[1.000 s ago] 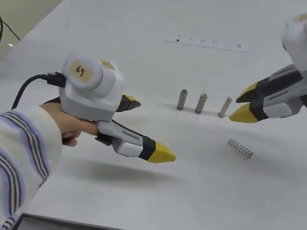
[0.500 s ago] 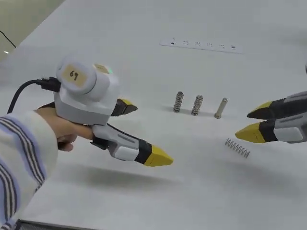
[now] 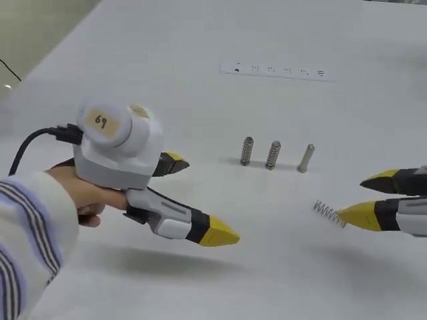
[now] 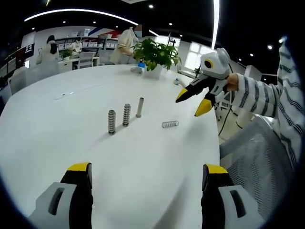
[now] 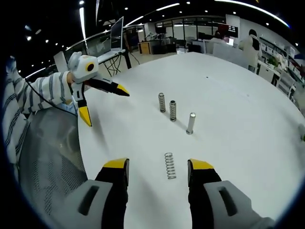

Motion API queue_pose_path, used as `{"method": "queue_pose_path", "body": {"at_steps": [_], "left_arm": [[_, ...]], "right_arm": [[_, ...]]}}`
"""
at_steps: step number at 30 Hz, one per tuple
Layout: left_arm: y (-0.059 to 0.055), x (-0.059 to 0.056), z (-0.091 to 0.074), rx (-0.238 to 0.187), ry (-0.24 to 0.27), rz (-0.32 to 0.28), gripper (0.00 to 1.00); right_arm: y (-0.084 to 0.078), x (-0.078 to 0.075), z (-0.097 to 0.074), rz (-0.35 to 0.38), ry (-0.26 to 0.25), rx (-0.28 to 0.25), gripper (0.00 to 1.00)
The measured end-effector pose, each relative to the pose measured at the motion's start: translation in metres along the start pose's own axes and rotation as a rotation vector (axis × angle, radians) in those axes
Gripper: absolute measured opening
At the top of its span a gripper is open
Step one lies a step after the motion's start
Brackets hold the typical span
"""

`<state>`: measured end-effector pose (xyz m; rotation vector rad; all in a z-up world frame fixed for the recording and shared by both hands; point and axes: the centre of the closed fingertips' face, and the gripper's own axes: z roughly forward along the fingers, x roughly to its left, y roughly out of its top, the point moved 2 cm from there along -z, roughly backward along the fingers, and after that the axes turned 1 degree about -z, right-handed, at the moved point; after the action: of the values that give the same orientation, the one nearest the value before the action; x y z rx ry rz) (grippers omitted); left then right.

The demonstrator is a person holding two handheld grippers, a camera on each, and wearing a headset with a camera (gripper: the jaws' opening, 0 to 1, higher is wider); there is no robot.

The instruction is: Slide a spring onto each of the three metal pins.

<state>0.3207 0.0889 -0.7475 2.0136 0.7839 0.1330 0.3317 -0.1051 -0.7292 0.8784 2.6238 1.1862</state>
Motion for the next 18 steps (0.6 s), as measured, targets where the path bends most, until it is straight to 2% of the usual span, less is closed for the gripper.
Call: {"method": "queue_pose_path", "body": {"at_steps": [2, 6, 11, 18], "left_arm": [[0.000, 0.000, 0.000, 0.002, -0.001, -0.001, 0.93], [-0.001, 0.001, -0.001, 0.007, 0.001, 0.000, 0.93], [0.001, 0.002, -0.001, -0.006, 0.008, -0.015, 0.92], [0.004, 0.003, -0.001, -0.016, 0.015, -0.028, 0.94]], "right_arm": [[-0.002, 0.003, 0.001, 0.016, 0.001, -0.018, 0.51], [-0.007, 0.008, 0.001, 0.041, 0.004, -0.038, 0.49], [-0.014, 0.013, 0.003, 0.050, -0.008, -0.068, 0.55], [-0.021, 0.016, 0.004, 0.097, 0.002, -0.105, 0.63]]}}
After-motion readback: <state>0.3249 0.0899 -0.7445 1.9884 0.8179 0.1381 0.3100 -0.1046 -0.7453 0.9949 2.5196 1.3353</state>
